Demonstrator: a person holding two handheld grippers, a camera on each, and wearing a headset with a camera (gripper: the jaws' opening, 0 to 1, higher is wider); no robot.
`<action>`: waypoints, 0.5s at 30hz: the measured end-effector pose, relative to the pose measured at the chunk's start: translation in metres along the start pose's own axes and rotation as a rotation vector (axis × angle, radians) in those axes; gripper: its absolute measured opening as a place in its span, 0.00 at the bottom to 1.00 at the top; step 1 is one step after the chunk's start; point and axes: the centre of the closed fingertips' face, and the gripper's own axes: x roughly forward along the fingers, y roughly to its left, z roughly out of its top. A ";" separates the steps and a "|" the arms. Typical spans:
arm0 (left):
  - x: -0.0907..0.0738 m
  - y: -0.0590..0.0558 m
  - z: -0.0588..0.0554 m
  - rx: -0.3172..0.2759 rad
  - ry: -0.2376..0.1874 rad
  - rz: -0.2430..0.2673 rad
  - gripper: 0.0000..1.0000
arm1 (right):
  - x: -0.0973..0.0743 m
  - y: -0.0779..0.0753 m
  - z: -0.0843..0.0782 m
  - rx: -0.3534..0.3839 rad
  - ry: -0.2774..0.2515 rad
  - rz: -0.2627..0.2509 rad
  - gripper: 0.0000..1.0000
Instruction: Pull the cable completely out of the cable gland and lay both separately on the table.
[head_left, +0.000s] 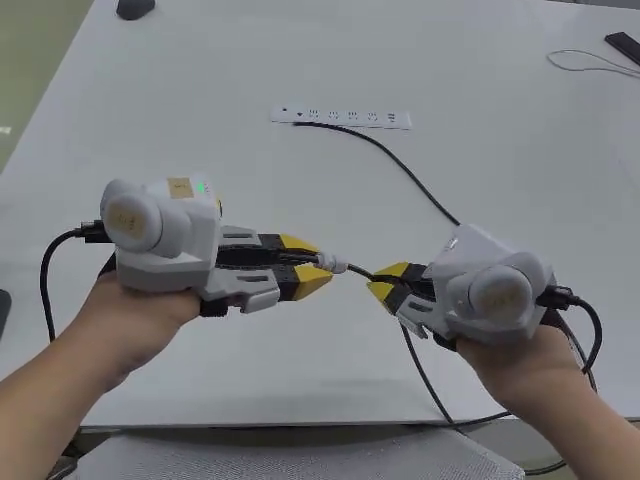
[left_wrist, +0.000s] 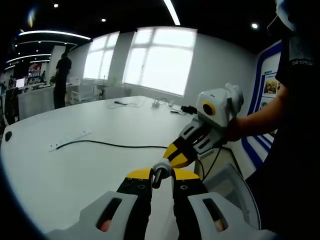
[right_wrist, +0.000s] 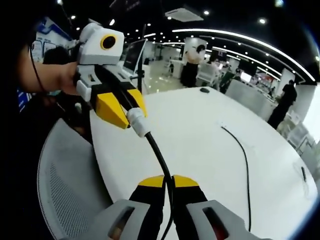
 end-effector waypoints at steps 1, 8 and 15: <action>0.000 0.000 0.000 0.000 -0.001 0.000 0.15 | 0.000 -0.001 -0.002 0.013 0.000 -0.002 0.00; 0.001 0.001 0.001 -0.002 -0.003 0.005 0.15 | -0.001 -0.009 -0.013 0.128 0.003 -0.008 0.00; 0.000 0.002 -0.001 -0.005 0.001 0.006 0.15 | -0.002 -0.012 -0.029 0.223 0.018 -0.013 0.00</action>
